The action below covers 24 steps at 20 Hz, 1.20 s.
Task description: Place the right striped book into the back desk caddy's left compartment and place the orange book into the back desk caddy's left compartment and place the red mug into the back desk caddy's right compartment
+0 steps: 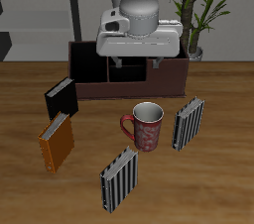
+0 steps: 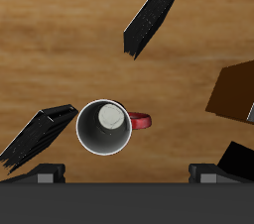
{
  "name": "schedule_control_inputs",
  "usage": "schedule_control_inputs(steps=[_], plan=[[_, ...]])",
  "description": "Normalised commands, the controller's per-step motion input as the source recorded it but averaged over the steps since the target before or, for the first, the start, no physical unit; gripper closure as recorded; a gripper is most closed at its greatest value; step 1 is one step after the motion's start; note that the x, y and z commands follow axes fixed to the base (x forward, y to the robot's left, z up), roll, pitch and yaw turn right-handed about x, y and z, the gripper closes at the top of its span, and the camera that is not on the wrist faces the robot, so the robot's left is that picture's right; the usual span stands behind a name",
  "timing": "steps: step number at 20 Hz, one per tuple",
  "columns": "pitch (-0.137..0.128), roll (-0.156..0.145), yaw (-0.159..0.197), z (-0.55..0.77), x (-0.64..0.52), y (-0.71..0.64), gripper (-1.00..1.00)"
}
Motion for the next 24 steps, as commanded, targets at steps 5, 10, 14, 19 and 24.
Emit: schedule_control_inputs(steps=[5, 10, 14, 19, 24], plan=[[-0.014, 0.082, -0.033, 0.01, 0.49, 0.04, -1.00], [-0.004, 0.033, -0.016, 0.06, 0.29, -0.06, -1.00], [-0.045, 0.030, -0.036, 0.19, 0.45, -0.03, -1.00], [-0.031, -0.009, -0.032, 0.09, 0.45, -0.04, -1.00], [-0.073, -0.027, -0.052, -0.02, 0.45, 0.00, -1.00]])
